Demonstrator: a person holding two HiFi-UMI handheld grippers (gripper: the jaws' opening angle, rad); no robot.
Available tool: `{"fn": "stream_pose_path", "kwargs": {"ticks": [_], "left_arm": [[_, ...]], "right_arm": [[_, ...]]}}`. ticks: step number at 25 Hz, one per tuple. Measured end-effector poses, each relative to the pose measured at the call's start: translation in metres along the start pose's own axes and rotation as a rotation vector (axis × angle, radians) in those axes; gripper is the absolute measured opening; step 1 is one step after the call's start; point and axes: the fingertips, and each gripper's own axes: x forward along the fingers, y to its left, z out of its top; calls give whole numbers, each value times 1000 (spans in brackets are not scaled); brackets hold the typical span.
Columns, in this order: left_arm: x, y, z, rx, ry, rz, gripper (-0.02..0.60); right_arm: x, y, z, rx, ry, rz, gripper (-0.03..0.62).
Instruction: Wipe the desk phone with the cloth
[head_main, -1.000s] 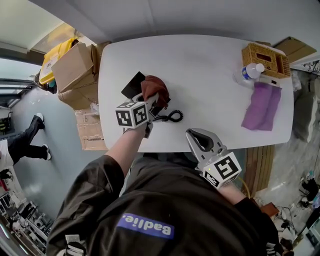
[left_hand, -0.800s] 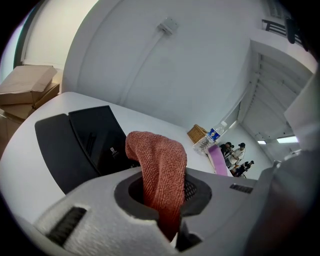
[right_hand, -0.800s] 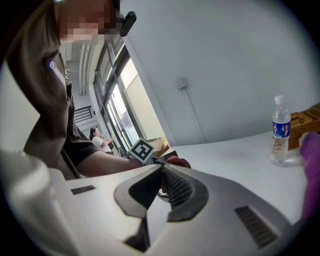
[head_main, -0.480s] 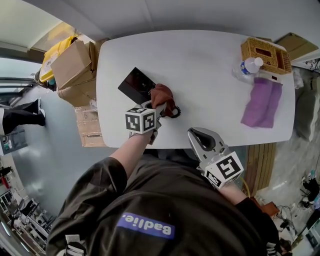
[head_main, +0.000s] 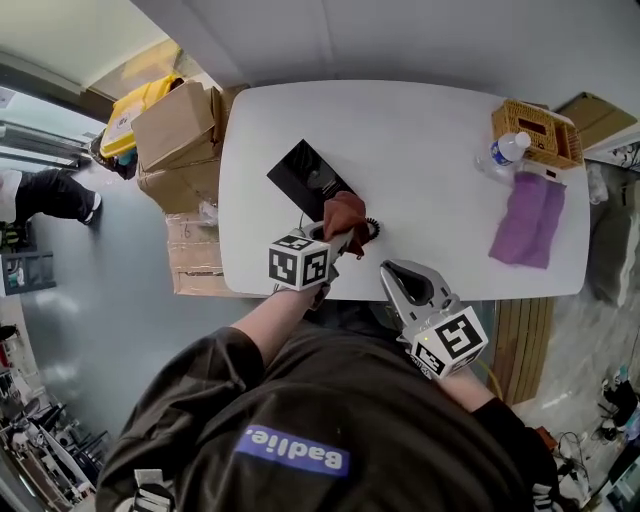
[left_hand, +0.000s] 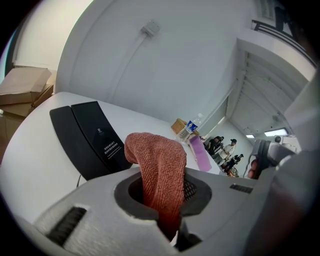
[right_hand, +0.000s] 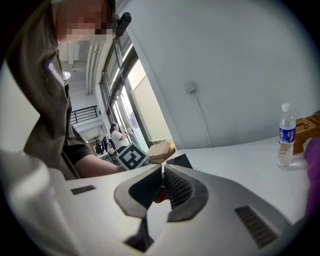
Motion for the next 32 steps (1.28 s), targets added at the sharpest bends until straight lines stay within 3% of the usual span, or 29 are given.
{"fn": "stream_pose_path", "kwargs": {"ticks": [8, 22, 27, 32], "left_arm": [[-73, -17, 5, 73, -91, -90, 54], [-236, -17, -18, 220, -213, -211, 54], [-277, -33, -18, 276, -261, -251, 54], [-311, -60, -14, 296, -320, -279, 54]], "right_arm": [[13, 59, 4, -61, -18, -29, 35], [30, 192, -2, -139, -71, -170, 35], [30, 224, 0, -158, -81, -182, 35], [26, 240, 4, -166, -91, -138, 35]]}}
